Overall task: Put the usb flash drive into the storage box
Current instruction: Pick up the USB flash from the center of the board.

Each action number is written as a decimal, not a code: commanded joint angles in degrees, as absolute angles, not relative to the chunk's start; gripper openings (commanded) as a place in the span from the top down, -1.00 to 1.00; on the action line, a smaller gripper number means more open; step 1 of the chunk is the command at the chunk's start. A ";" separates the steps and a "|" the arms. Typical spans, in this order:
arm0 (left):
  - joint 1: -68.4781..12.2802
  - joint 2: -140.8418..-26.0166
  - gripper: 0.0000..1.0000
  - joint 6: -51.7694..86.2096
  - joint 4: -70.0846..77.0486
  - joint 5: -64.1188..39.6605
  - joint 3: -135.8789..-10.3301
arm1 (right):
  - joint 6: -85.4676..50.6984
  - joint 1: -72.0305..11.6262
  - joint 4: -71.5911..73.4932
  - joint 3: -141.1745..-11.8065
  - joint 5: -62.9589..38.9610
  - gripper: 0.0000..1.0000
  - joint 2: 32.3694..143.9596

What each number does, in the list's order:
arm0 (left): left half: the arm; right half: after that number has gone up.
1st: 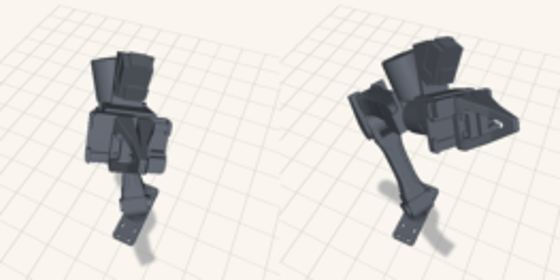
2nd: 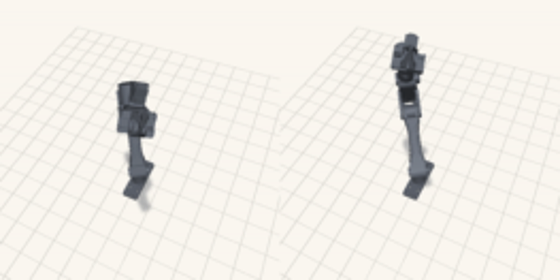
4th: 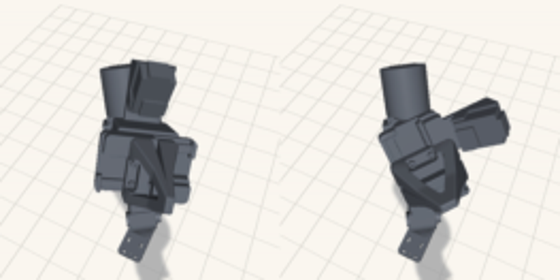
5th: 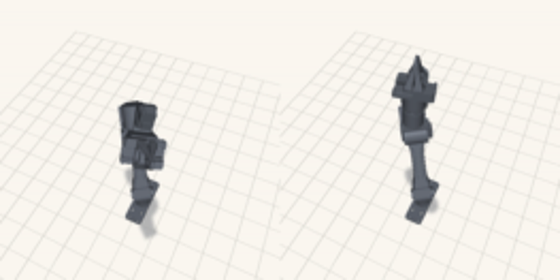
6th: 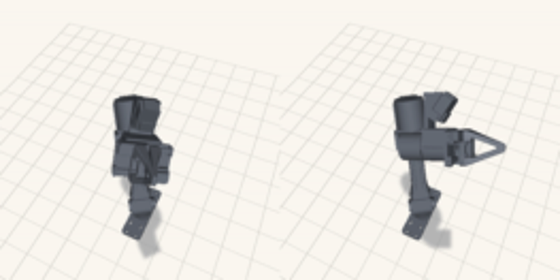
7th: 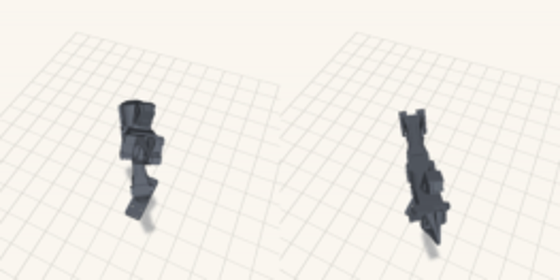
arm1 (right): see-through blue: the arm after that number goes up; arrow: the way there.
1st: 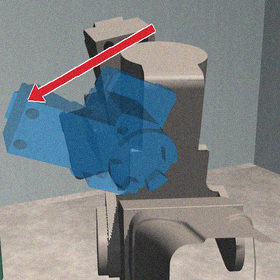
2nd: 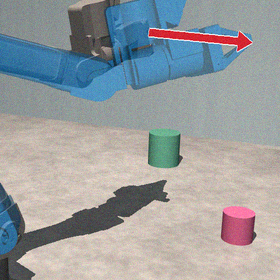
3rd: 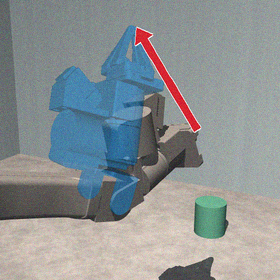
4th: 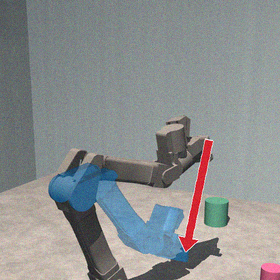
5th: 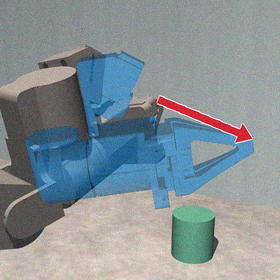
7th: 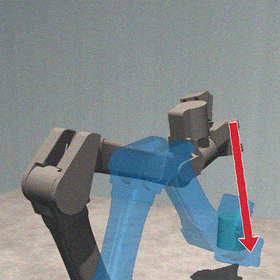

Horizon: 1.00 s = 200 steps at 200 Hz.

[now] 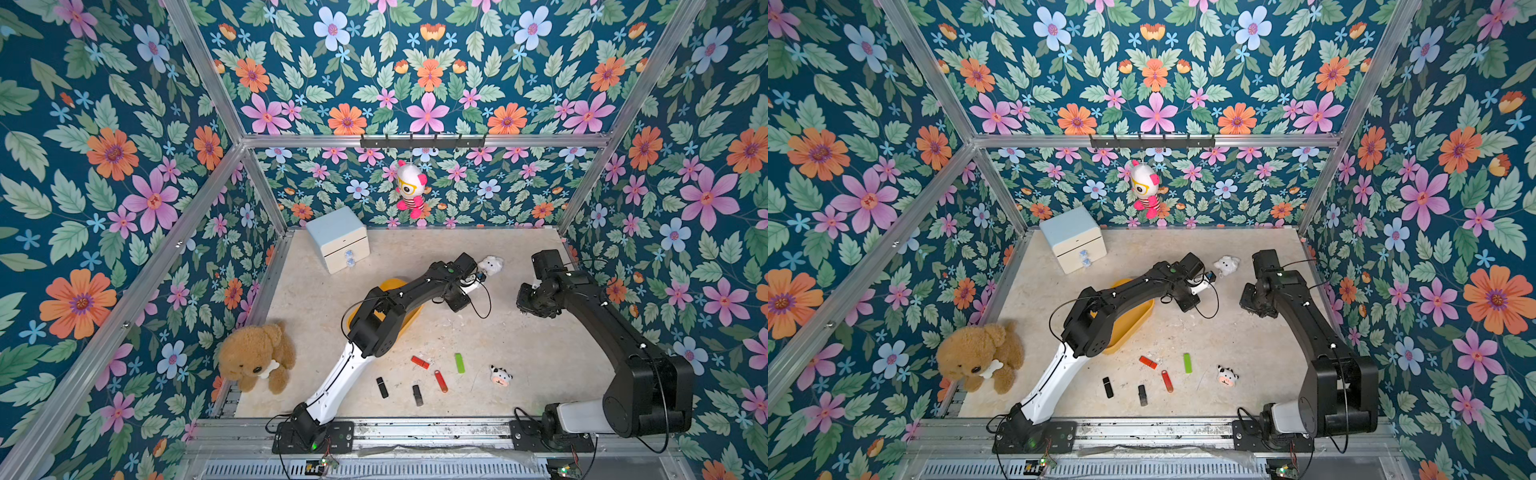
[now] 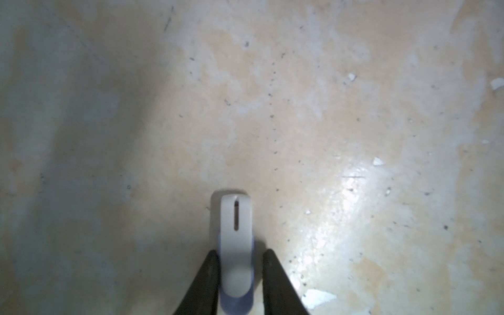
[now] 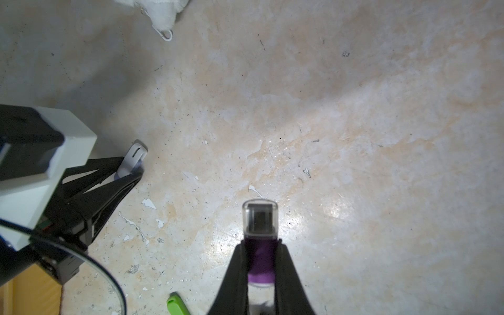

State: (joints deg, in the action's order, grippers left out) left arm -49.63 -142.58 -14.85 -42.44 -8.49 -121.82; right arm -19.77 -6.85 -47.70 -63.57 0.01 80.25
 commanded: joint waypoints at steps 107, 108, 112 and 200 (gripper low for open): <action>-50.42 -146.84 1.00 -12.62 -55.02 -5.36 -122.70 | -19.52 -6.90 -46.76 -62.71 -0.72 1.00 79.50; -50.39 -146.77 1.00 -12.59 -55.02 -5.36 -122.70 | -19.56 -6.92 -46.76 -62.69 -0.71 1.00 79.52; -50.40 -146.49 1.00 -12.43 -54.89 -5.32 -122.71 | -19.58 -6.86 -46.71 -62.67 -0.83 1.00 79.52; -48.85 -133.81 1.00 -7.66 -48.83 -3.89 -121.52 | -19.87 -6.88 -47.02 -62.34 -2.44 1.00 77.87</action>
State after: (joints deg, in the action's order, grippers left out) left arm -49.06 -136.88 -9.19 -48.10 -4.67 -121.21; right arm -19.79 -6.85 -46.83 -62.72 -1.63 78.19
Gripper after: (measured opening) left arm 0.196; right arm 0.147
